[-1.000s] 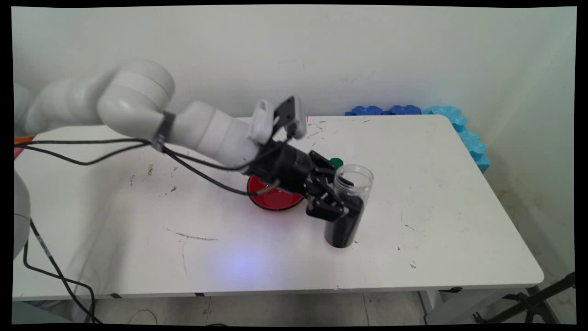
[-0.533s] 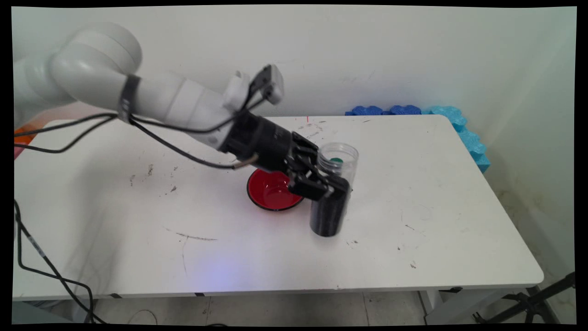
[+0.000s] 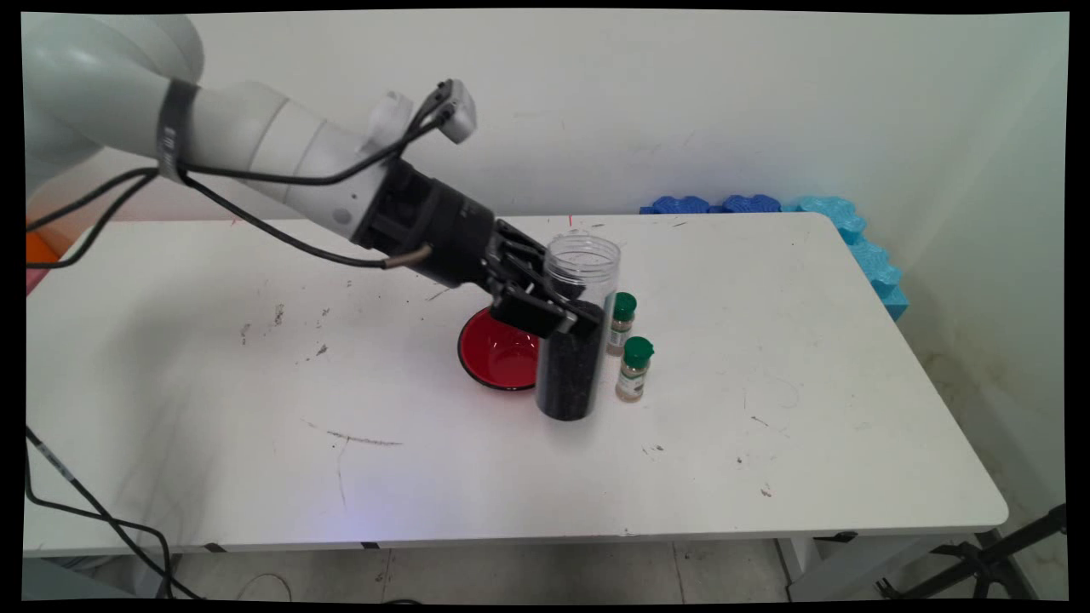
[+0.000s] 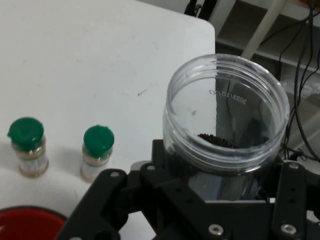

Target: Pour the black seasoning powder in the red bowl

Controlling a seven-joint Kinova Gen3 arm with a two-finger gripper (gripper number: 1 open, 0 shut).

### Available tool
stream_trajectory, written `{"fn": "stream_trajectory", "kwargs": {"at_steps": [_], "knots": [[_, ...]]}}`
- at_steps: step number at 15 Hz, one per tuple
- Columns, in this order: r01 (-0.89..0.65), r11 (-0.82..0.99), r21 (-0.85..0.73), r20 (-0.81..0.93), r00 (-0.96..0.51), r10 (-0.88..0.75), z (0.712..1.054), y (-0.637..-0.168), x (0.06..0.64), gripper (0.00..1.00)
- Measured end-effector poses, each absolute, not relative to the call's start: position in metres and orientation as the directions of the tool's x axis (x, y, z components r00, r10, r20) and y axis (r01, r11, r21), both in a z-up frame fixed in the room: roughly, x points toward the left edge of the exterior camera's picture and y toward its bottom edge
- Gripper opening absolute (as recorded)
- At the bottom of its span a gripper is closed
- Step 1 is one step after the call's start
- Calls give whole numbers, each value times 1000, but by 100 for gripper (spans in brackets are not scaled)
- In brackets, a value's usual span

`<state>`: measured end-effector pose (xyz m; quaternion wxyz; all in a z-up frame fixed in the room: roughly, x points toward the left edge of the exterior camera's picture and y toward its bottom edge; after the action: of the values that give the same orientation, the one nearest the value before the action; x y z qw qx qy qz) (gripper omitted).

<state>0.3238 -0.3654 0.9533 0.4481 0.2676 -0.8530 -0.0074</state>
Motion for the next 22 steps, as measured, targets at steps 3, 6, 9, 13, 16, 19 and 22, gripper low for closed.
{"fn": "stream_trajectory", "kwargs": {"at_steps": [3, 6, 9, 13, 16, 19, 22], "knots": [[-470, 840, 272, 736, -461, -496, 954, -365, 336, 0], [-523, 784, 334, 691, -429, -582, 950, -364, 348, 0], [-578, 711, 400, 640, -379, -669, 943, -365, 358, 0], [-625, 607, 491, 575, -291, -765, 936, -368, 367, 0], [-658, 516, 547, 527, -208, -824, 932, -373, 372, 0], [-685, 433, 586, 479, -138, -867, 926, -378, 377, 0], [-699, 345, 627, 417, -72, -906, 919, -379, 379, 0]]}}
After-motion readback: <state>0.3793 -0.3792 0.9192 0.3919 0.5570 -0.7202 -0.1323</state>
